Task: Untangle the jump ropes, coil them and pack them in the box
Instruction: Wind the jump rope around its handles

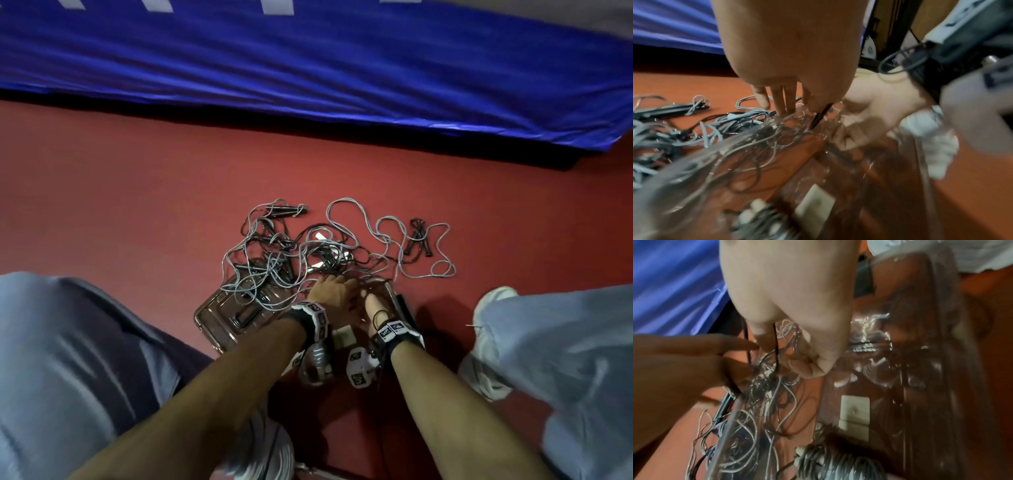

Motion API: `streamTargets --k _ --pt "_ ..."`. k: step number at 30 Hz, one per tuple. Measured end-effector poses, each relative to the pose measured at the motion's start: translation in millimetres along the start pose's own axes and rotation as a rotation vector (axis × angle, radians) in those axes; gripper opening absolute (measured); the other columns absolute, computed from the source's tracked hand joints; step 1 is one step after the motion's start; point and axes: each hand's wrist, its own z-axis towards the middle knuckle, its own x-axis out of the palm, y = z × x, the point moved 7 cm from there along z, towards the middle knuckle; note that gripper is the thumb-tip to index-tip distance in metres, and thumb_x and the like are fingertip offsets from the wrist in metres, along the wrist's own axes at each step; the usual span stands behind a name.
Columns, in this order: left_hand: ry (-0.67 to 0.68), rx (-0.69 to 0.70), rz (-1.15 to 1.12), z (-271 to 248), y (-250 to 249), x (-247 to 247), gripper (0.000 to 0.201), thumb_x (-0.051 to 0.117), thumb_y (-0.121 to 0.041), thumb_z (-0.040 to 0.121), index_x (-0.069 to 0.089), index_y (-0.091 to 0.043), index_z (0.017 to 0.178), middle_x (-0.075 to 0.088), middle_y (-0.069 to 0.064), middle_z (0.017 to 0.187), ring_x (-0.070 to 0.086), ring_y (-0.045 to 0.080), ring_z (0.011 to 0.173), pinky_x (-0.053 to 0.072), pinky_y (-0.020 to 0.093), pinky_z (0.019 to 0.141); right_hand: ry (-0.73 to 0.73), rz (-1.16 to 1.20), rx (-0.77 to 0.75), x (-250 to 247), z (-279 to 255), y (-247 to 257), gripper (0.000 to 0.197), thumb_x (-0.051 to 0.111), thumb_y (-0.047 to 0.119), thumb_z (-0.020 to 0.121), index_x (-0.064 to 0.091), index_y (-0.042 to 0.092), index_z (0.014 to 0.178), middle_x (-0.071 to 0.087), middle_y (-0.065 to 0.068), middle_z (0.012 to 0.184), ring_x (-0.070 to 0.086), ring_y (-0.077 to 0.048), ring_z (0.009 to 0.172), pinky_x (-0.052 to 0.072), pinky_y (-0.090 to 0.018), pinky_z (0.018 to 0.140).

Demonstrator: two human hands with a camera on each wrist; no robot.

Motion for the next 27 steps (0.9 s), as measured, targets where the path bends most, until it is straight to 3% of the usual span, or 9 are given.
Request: streamTargets --k 4,9,13,15,17,19,21,24,27 --pt "0.048 -0.044 -0.058 11.5 -3.3 -1.4 0.080 0.068 -0.047 0.085 0.032 -0.018 0.151 0.047 0.008 0.142 0.047 0.031 0.130 0.038 0.045 0.105 -0.006 -0.295 -0.189 1.0 -57.7 53.5 0.038 0.063 0.038 0.092 0.071 0.012 0.118 0.069 -0.003 0.118 0.066 -0.024 0.109 0.053 -0.038 0.099" --pt "-0.258 -0.131 -0.348 -1.1 14.6 -47.2 0.066 0.078 -0.041 0.074 0.046 -0.006 0.120 0.051 0.012 0.116 0.055 0.029 0.100 0.049 0.043 0.084 0.145 -0.519 -0.489 22.0 -134.8 153.9 0.024 0.057 0.023 0.101 0.072 0.011 0.087 0.060 -0.005 0.061 0.054 -0.013 0.046 0.045 -0.027 0.050" --pt "-0.475 -0.126 -0.730 -11.4 24.2 -119.6 0.082 0.083 -0.024 0.072 0.040 -0.012 0.141 0.055 -0.004 0.131 0.057 0.012 0.118 0.045 0.012 0.096 0.264 -0.747 -0.878 32.9 -238.5 258.1 0.024 0.053 0.018 0.105 0.076 0.016 0.110 0.076 -0.001 0.105 0.071 -0.018 0.086 0.057 -0.021 0.079" --pt "-0.577 -0.104 -0.837 -18.9 18.1 -165.4 0.095 0.086 -0.033 0.069 0.032 -0.016 0.145 0.058 -0.005 0.130 0.060 0.010 0.115 0.048 0.017 0.096 0.318 -0.830 -1.065 36.1 -305.7 305.9 0.028 0.050 0.018 0.107 0.073 0.016 0.123 0.072 -0.003 0.108 0.066 -0.007 0.085 0.046 -0.003 0.069" --pt "-0.706 -0.088 -0.848 -29.6 11.5 -211.4 0.102 0.086 -0.040 0.071 0.024 -0.019 0.149 0.055 -0.002 0.136 0.056 0.009 0.120 0.043 0.021 0.103 0.323 -0.833 -1.303 37.7 -374.7 349.7 0.030 0.049 0.017 0.108 0.070 0.014 0.129 0.064 -0.013 0.108 0.062 -0.010 0.085 0.040 -0.006 0.070" --pt "-0.865 -0.038 -0.768 -46.4 0.7 -257.7 0.086 0.081 -0.038 0.078 0.035 -0.014 0.146 0.054 0.007 0.138 0.054 0.015 0.122 0.040 0.024 0.106 0.322 -0.774 -1.440 34.5 -439.9 377.9 0.030 0.050 0.019 0.108 0.068 0.018 0.132 0.050 -0.015 0.142 0.060 -0.009 0.092 0.041 -0.002 0.081" --pt "-1.033 -0.097 -0.635 -59.8 -3.0 -297.4 0.052 0.077 -0.038 0.082 0.058 -0.010 0.121 0.061 0.012 0.115 0.059 0.025 0.104 0.045 0.031 0.092 0.388 -0.654 -1.542 25.0 -496.3 397.5 0.029 0.050 0.021 0.108 0.066 0.024 0.132 0.037 -0.007 0.158 0.066 -0.007 0.090 0.053 -0.016 0.090" --pt "-0.929 -0.166 -0.552 -61.0 -7.9 -338.3 0.043 0.056 -0.056 0.084 0.068 -0.015 0.090 0.067 0.010 0.090 0.066 0.031 0.086 0.050 0.037 0.075 0.377 -0.504 -1.686 -8.9 -563.1 418.6 0.030 0.047 0.022 0.109 0.063 0.025 0.134 0.046 -0.004 0.153 0.069 -0.017 0.098 0.056 -0.022 0.081" --pt "-0.681 -0.161 -0.266 -72.0 -21.8 -361.6 0.051 0.042 -0.054 0.095 0.067 -0.009 0.089 0.067 0.017 0.092 0.067 0.040 0.090 0.051 0.041 0.075 0.238 -0.384 -1.743 -46.2 -571.0 426.5 0.037 0.043 0.026 0.110 0.060 0.016 0.142 0.056 0.000 0.141 0.062 -0.006 0.104 0.051 -0.016 0.079"
